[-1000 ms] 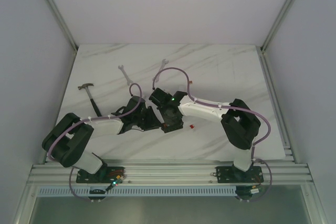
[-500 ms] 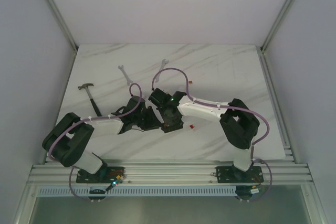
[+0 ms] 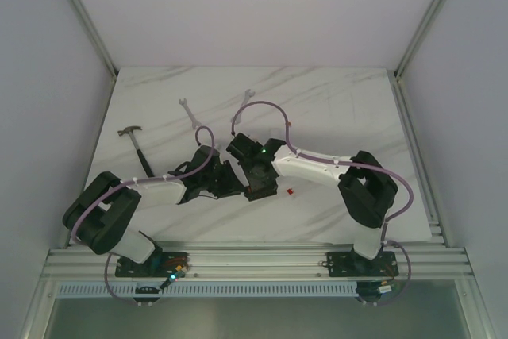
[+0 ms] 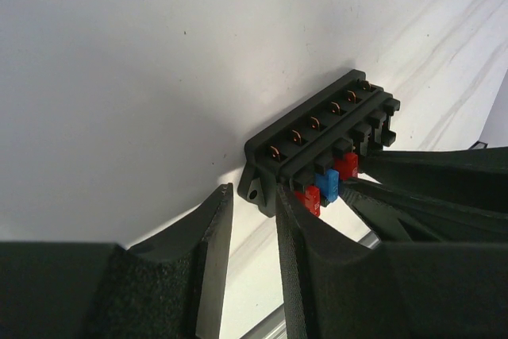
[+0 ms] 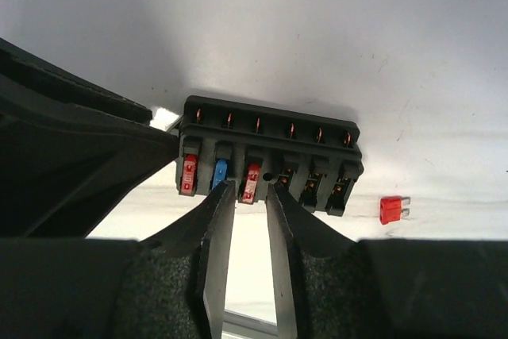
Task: Snap on the fuse box
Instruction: Install the fuse at the fuse box base.
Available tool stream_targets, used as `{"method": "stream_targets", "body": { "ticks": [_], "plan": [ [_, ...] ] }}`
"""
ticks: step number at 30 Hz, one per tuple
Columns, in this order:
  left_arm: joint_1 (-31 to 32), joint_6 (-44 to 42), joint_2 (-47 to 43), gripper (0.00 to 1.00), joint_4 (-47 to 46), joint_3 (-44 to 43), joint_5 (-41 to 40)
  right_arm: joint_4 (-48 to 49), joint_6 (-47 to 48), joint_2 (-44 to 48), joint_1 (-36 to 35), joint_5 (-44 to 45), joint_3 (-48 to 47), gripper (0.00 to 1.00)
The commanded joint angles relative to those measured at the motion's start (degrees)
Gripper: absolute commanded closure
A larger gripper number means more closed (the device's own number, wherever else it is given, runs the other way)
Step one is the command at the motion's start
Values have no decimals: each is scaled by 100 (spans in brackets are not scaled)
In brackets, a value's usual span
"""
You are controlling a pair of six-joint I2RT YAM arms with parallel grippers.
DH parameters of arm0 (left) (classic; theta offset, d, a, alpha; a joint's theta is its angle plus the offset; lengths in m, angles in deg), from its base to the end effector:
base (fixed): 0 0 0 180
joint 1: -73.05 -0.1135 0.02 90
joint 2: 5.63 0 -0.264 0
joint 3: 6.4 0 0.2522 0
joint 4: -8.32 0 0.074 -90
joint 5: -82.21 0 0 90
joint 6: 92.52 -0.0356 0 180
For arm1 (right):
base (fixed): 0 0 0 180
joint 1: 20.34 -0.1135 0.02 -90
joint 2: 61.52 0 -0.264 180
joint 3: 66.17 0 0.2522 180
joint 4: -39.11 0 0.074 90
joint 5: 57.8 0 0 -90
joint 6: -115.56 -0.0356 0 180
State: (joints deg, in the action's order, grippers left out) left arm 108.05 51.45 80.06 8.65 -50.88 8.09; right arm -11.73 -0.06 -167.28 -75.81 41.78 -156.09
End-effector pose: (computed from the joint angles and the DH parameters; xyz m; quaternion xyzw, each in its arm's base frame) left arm 0.2163 -0.1634 0.1388 -0.0929 0.9002 -0.3747 0.2017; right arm 0.2189 0.3077 0.1985 -0.2351 0.9474 0.0688 0.2062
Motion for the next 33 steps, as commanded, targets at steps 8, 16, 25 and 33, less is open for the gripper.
{"method": "stream_targets", "body": {
  "ticks": [8,16,25,33],
  "plan": [
    [59,-26,8,62,16,78,-89,-6,-263,62,74,127,-238,75],
    [64,-35,22,62,36,75,-81,-80,-356,-117,127,192,-172,80],
    [59,-36,38,62,35,66,-79,-180,-284,-406,123,-204,-119,100],
    [66,-32,74,62,42,83,-78,-568,-149,-757,123,-57,392,100]
  ]
}}
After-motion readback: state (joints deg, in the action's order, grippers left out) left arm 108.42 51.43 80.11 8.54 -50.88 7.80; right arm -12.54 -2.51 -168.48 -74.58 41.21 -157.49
